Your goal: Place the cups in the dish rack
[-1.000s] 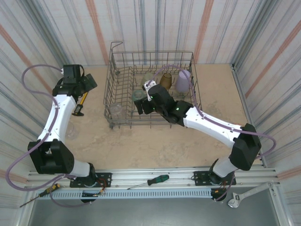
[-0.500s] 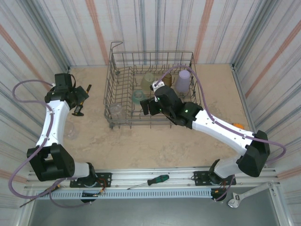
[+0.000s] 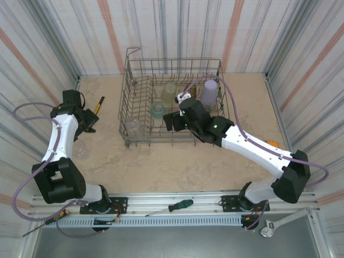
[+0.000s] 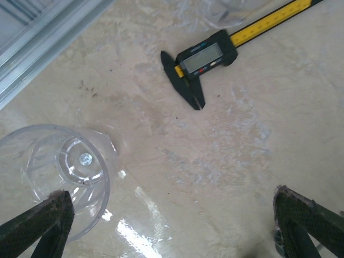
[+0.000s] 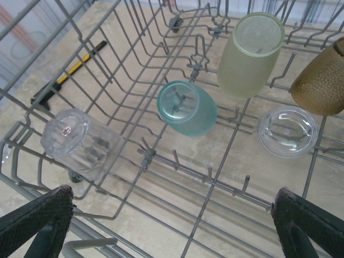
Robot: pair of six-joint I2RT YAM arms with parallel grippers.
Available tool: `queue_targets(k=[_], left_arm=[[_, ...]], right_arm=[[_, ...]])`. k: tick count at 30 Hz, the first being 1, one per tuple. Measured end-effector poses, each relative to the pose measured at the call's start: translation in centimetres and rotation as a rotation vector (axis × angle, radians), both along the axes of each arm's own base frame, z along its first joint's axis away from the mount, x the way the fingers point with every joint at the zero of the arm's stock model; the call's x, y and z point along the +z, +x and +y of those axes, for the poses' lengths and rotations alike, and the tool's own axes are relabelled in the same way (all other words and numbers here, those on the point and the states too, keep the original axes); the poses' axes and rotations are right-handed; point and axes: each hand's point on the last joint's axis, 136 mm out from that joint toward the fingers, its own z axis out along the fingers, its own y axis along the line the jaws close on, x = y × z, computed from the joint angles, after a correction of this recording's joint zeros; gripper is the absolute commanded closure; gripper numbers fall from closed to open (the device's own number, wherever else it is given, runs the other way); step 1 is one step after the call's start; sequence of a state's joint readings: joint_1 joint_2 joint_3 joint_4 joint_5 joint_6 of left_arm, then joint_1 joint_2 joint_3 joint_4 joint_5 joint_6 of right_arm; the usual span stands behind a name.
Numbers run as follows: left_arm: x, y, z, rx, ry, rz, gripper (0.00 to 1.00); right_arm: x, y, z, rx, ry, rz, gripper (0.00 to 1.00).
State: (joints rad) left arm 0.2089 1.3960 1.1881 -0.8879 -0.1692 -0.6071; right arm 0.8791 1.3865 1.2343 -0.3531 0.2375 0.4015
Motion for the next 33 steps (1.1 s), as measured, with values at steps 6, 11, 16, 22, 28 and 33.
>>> queue_targets(k=[6,11,16,22,28,33], left_arm=[[-1.8,-0.7,0.3,0.030,-0.019,0.058,0.02],[-2.2,-0.8,0.5,0.044,-0.016,0.070,0.05],[-3.2,-1.5,1.2,0.079,-0.026,0.097,0.15],[-5.9,-3.0,1.6,0.131,-0.072,0.163,0.31],[-7.2,-3.3,1.3,0.148,-0.096,0.173,0.60],[-7.1,-2.8,1.4,0.156,-0.095,0.149,0.95]], right_arm=[[-0.3,-0.1,-0.3,-0.005,0.006,0.012,0.01],[0.1,-0.2,-0.1,-0.001,0.024,0.006,0.01],[0.4,-0.4,-0.2,-0.001,0.047,0.004,0.01],[0.4,-0.8,-0.7,-0.006,0.066,-0.001,0.01],[0.8,-0.6,-0.5,-0.007,0.087,-0.016,0.01],[1.0,-0.5,-0.4,-0.007,0.098,-0.025,0.01]])
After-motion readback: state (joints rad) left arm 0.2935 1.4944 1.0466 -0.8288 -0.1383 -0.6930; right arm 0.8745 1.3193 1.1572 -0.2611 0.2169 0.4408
